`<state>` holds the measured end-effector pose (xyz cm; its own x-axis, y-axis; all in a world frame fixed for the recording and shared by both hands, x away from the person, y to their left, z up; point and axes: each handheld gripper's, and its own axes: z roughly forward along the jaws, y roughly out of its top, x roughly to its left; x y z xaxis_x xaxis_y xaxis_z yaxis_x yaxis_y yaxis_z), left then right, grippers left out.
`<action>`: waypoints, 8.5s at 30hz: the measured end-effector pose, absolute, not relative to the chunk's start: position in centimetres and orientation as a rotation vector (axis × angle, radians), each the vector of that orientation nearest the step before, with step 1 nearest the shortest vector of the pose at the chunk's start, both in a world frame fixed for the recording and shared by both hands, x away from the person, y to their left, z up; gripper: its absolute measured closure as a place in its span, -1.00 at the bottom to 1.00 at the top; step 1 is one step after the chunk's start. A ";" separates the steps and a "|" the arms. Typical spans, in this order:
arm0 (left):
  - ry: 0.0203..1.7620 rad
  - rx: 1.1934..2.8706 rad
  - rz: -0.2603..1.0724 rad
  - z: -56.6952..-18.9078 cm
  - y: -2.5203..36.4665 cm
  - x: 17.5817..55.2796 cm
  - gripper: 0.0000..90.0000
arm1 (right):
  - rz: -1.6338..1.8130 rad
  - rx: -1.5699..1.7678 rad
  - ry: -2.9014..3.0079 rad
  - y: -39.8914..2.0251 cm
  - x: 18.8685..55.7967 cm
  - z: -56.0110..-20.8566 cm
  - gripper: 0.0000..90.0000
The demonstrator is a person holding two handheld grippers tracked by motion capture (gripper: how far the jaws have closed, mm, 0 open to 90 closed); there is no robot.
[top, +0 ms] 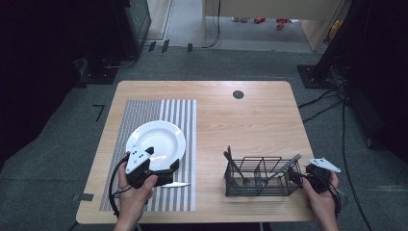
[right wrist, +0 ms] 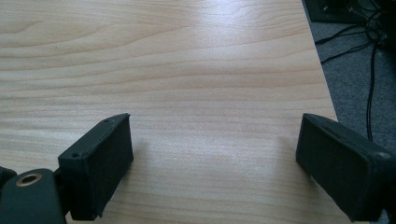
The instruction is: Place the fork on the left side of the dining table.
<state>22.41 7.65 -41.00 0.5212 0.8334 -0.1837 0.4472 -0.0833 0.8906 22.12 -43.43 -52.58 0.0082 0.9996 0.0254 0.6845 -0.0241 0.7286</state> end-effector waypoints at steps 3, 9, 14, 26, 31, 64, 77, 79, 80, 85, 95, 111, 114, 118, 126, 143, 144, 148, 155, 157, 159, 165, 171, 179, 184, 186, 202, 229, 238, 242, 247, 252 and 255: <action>1.079 1.709 0.450 -40.8 6.9 22.5 -0.96 | 0.774 1.762 1.729 -43.4 22.1 -52.6 -0.76; 1.048 1.712 0.428 -40.7 5.6 22.6 -0.95 | 0.774 1.762 1.729 -43.4 22.1 -52.6 -0.76; 1.031 1.724 0.389 -40.5 4.4 22.8 -0.95 | 0.774 1.762 1.729 -43.4 22.1 -52.6 -0.76; 0.962 1.745 0.344 -40.0 0.8 22.8 -0.88 | 0.777 1.759 1.732 -43.4 22.1 -52.6 -0.76; 0.930 1.758 0.342 -39.8 -0.8 22.7 -0.80 | 0.778 1.759 1.734 -43.4 22.1 -52.6 -0.76; 0.813 1.805 0.380 -38.8 -7.3 22.4 0.44 | 0.783 1.753 1.742 -43.3 22.0 -52.6 -0.76; 0.837 1.781 0.351 -38.6 -7.2 22.4 0.86 | 0.783 1.752 1.743 -43.3 22.0 -52.6 -0.76; 0.823 1.770 0.334 -38.5 -7.2 22.4 0.89 | 0.783 1.752 1.743 -43.3 22.0 -52.6 -0.76; 0.823 1.770 0.334 -38.5 -7.2 22.4 0.90 | 0.783 1.752 1.743 -43.3 22.0 -52.6 -0.76; 0.778 1.725 0.294 -38.0 -6.9 22.4 0.97 | 0.783 1.752 1.743 -43.3 22.0 -52.6 -0.76; 0.726 1.668 0.273 -36.9 -6.0 22.1 0.98 | 0.783 1.752 1.743 -43.3 22.0 -52.6 -0.76; 0.683 1.580 0.210 -33.7 -4.4 21.7 0.98 | 0.783 1.752 1.743 -43.3 22.0 -52.6 -0.76; 0.686 1.537 0.196 -33.2 -3.7 21.9 0.98 | 0.783 1.752 1.743 -43.3 22.0 -52.6 -0.76; 0.694 1.500 0.178 -32.4 -2.6 22.3 0.98 | 0.783 1.752 1.744 -43.3 22.0 -52.6 -0.76; 0.731 1.408 0.198 -31.3 -0.3 23.3 0.98 | 0.784 1.752 1.743 -43.3 22.0 -52.6 -0.76; 0.827 1.245 0.199 -32.5 4.4 28.0 0.98 | 0.783 1.753 1.743 -43.3 22.0 -52.6 -0.76; 0.835 1.236 0.195 -32.8 4.7 28.4 0.98 | 0.784 1.752 1.743 -43.3 22.0 -52.6 -0.76; 0.872 1.207 0.187 -33.6 5.7 29.4 0.98 | 0.783 1.753 1.743 -43.3 22.0 -52.6 -0.76; 0.944 1.194 0.228 -34.8 7.3 31.1 0.98 | 0.783 1.752 1.743 -43.3 22.0 -52.6 -0.76; 0.975 1.169 0.235 -35.4 7.9 31.8 0.98 | 0.782 1.753 1.743 -43.3 22.0 -52.6 -0.76; 1.007 1.158 0.235 -36.1 8.5 32.6 0.98 | 0.782 1.753 1.743 -43.3 22.0 -52.6 -0.76; 1.072 1.121 0.226 -38.4 10.4 35.1 0.98 | 0.783 1.752 1.743 -43.3 22.0 -52.6 -0.76; 1.133 1.061 0.234 -41.1 11.5 37.0 0.97 | 0.783 1.753 1.743 -43.3 22.0 -52.6 -0.76; 1.202 0.935 0.140 -43.5 13.3 38.7 0.96 | 0.783 1.752 1.743 -43.3 22.0 -52.6 -0.76; 1.252 0.907 0.159 -44.2 14.1 39.4 0.96 | 0.783 1.752 1.743 -43.3 22.0 -52.6 -0.76; 1.269 0.889 0.131 -44.4 14.3 39.7 0.96 | 0.783 1.752 1.743 -43.3 22.0 -52.6 -0.76; 1.459 0.732 0.078 -47.6 14.9 42.0 0.95 | 0.783 1.752 1.743 -43.3 22.0 -52.6 -0.76; 1.615 0.570 0.156 -51.1 16.2 43.8 0.97 | 0.783 1.752 1.743 -43.3 22.0 -52.6 -0.76; 1.652 0.550 0.181 -51.5 16.2 44.4 0.97 | 0.783 1.752 1.743 -43.3 22.0 -52.6 -0.76; 1.662 0.551 0.179 -51.8 16.3 44.5 0.97 | 0.783 1.752 1.743 -43.3 22.0 -52.6 -0.76; 1.685 0.553 0.155 -51.9 16.6 44.5 0.95 | 0.783 1.752 1.743 -43.3 22.0 -52.6 -0.76; 1.687 0.637 0.174 -51.6 16.5 44.7 0.91 | 0.783 1.752 1.743 -43.3 22.0 -52.6 -0.76; 1.716 0.660 0.184 -51.4 16.5 44.8 0.78 | 0.784 1.753 1.743 -43.3 22.0 -52.6 -0.76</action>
